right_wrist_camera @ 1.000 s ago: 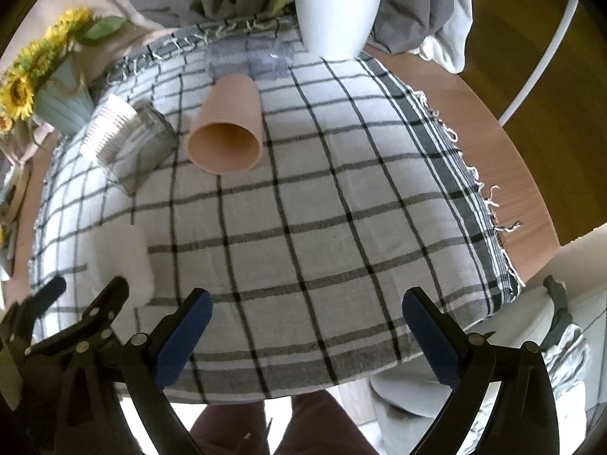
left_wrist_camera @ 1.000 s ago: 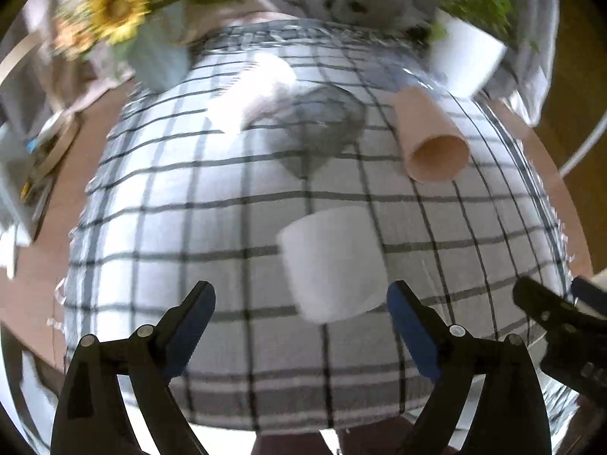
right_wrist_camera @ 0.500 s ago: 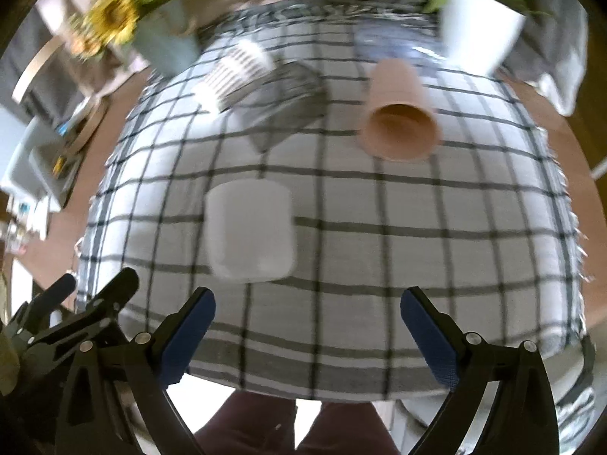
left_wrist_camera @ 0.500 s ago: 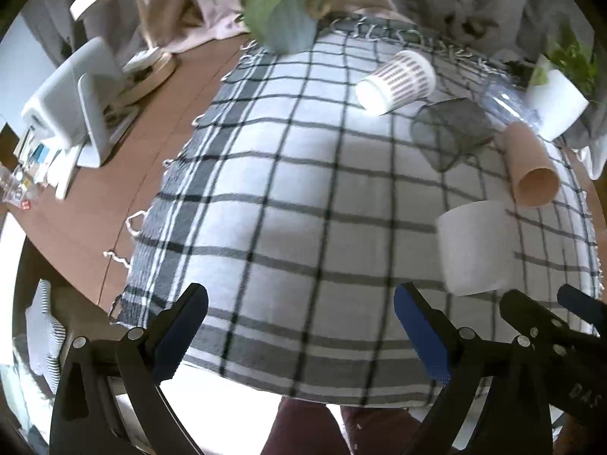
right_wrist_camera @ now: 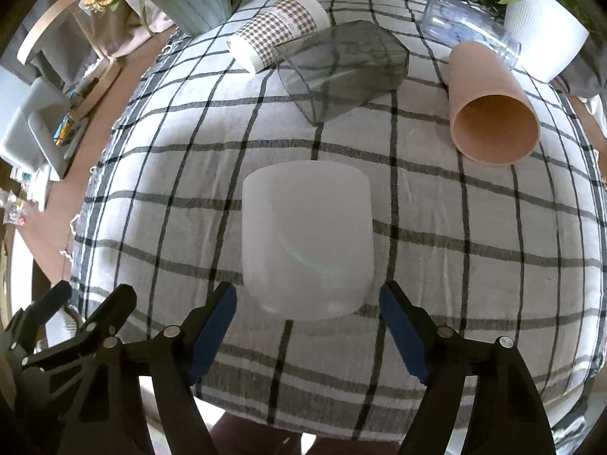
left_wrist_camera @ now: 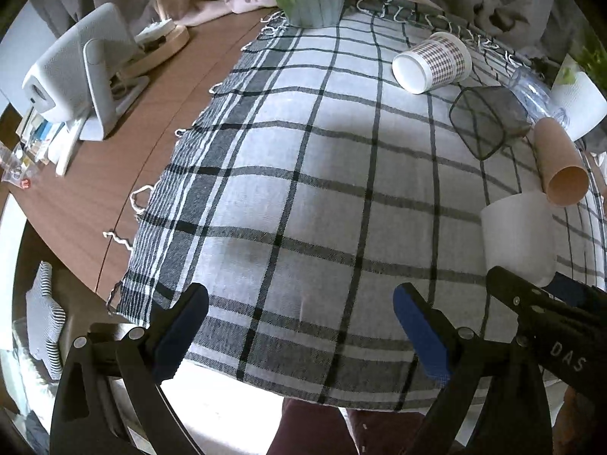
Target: Flip cup upside down
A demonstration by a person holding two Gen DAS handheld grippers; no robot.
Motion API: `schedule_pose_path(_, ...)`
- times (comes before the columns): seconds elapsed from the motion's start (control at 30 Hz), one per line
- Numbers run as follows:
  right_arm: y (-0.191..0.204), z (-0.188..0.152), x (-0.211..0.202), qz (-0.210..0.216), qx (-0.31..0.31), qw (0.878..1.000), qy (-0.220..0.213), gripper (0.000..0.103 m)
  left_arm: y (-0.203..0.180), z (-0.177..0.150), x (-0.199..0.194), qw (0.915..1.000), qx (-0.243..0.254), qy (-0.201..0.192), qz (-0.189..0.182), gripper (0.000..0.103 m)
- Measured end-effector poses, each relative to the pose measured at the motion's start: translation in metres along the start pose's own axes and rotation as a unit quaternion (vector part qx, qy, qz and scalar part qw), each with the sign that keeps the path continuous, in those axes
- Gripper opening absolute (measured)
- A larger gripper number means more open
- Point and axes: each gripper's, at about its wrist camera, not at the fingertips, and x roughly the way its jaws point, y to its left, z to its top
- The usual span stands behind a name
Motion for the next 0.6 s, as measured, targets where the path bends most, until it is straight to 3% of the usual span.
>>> schedule_pose_path(0.1, -0.001, 0.001, 0.001, -0.002, 0.005, 1.000, -0.002, 0.066, -0.003, 0.005, 0.000, 1.0000, 0.007, -0.001, -0.005, 0.100)
schedule_pose_path(0.6, -0.008, 0.011, -0.024, -0.012, 0.046, 0.999, 0.022, 0.066, -0.010, 0.037, -0.002, 0.9978, 0.036, -0.030, -0.046, 0.100)
